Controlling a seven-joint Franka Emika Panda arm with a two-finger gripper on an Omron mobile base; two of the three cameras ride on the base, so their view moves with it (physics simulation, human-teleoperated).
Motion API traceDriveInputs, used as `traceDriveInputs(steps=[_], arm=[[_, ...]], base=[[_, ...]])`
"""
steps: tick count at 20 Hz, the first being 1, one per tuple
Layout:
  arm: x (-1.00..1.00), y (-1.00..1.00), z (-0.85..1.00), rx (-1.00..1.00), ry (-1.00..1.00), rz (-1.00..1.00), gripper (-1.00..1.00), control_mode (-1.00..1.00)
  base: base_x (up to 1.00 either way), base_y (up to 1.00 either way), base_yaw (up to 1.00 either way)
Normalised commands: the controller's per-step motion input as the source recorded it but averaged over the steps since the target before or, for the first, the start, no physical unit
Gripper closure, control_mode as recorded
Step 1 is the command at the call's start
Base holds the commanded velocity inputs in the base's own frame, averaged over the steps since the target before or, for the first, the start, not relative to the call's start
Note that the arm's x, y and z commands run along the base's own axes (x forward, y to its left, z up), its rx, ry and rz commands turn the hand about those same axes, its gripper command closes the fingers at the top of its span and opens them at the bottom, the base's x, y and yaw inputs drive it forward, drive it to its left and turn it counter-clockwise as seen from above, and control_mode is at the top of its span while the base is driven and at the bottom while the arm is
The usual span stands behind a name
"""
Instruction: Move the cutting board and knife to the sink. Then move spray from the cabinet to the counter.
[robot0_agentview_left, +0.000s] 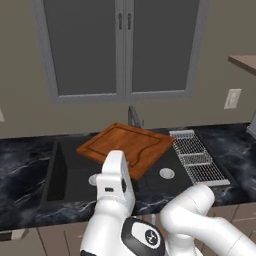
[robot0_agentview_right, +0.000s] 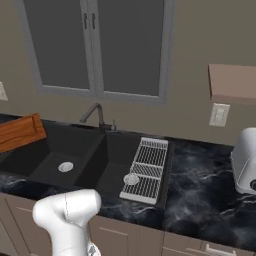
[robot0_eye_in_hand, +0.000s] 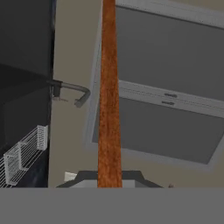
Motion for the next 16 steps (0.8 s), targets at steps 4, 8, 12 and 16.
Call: traceDriveInputs(steps=[4, 8, 12, 16], arm=[[0.00, 0.00, 0.00, 0.00, 0.00, 0.00, 1.00, 1.00], [0.00, 0.00, 0.00, 0.00, 0.00, 0.00, 1.00, 1.00], [0.50, 0.00, 0.00, 0.03, 0.14, 0.10, 1.00, -1.00], [1.00, 0.00, 0.00, 0.09, 0.34, 0.18, 1.00, -1.00]], base=[[1.00, 0.00, 0.23], [1.00, 0.00, 0.22], [0.50, 0.00, 0.11], [0.00, 0.00, 0.00]])
